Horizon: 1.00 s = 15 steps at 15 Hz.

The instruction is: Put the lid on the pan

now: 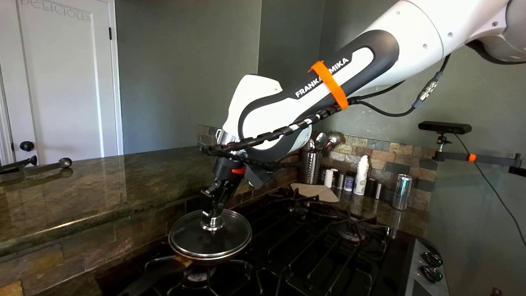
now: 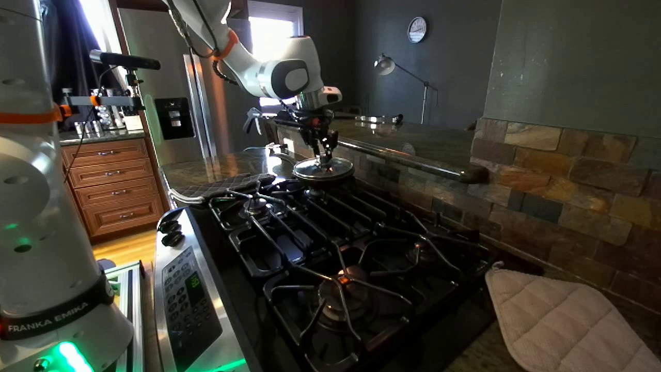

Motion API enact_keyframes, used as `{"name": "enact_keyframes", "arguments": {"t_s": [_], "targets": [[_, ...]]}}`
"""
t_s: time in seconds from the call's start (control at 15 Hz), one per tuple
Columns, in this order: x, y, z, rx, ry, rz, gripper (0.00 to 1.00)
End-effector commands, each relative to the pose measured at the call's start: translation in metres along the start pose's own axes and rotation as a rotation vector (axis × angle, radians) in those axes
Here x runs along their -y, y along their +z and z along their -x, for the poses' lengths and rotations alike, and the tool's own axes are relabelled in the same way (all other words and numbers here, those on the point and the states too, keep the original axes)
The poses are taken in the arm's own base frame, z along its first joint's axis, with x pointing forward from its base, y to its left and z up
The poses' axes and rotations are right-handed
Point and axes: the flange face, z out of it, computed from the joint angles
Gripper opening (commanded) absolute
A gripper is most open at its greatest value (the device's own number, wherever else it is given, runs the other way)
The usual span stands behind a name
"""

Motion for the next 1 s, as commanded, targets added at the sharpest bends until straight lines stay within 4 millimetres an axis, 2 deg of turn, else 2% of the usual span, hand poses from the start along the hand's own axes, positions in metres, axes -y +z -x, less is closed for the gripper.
{"name": "enact_keyframes", "arguments": {"t_s": [0.0, 0.93], "targets": [[0.0028, 0.0004, -0.0066, -0.020, -0.008, -0.012, 0.23], [0.0017, 0.0023, -0.0068, -0.030, 0.003, -0.014, 0.23]]}}
